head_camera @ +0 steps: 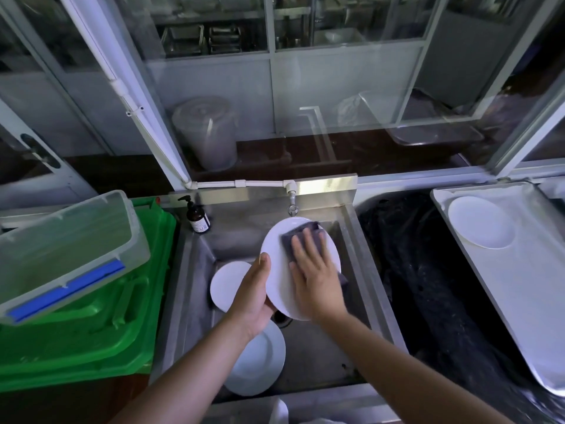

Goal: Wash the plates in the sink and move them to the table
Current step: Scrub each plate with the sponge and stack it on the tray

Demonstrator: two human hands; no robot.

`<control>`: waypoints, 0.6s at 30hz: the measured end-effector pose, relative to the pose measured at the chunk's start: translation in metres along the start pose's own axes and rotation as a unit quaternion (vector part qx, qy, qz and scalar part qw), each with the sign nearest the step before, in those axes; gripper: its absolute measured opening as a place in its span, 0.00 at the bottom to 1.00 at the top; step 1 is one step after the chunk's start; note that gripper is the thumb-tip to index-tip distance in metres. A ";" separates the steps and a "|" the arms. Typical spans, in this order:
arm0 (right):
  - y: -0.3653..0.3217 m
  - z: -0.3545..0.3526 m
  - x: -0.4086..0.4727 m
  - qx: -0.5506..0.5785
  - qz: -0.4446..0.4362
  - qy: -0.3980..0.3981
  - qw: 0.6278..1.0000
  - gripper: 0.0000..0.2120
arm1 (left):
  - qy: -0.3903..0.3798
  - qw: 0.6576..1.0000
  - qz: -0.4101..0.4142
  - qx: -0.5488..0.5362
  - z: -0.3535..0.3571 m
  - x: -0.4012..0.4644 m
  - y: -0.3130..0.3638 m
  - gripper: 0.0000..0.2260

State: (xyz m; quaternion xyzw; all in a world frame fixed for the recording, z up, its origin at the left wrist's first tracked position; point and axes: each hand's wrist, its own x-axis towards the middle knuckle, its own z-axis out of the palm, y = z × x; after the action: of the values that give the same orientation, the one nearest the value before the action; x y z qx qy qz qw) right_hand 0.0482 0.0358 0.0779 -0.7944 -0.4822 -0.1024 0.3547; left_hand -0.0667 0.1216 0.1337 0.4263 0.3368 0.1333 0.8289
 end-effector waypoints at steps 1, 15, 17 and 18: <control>-0.013 0.003 -0.013 -0.004 -0.068 -0.014 0.998 0.24 | -0.003 1.000 -0.001 -0.010 0.001 0.001 0.001 0.31; 0.004 -0.011 -0.041 -0.017 -0.193 -0.076 0.978 0.26 | -0.013 0.999 -0.011 -0.045 -0.007 -0.004 0.005 0.31; 0.027 -0.018 -0.033 -0.017 -0.136 -0.060 0.989 0.28 | -0.007 0.999 -0.010 -0.042 -0.011 -0.006 0.003 0.31; 0.032 -0.019 -0.029 -0.008 -0.057 -0.035 0.998 0.26 | -0.001 0.999 -0.007 -0.038 -0.011 -0.007 0.002 0.30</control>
State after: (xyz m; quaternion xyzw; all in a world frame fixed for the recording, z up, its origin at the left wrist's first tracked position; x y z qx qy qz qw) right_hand 0.0639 -0.0060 0.0621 -0.7718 -0.5379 -0.0986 0.3246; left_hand -0.0794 0.1263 0.1338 0.3924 0.3339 0.1394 0.8456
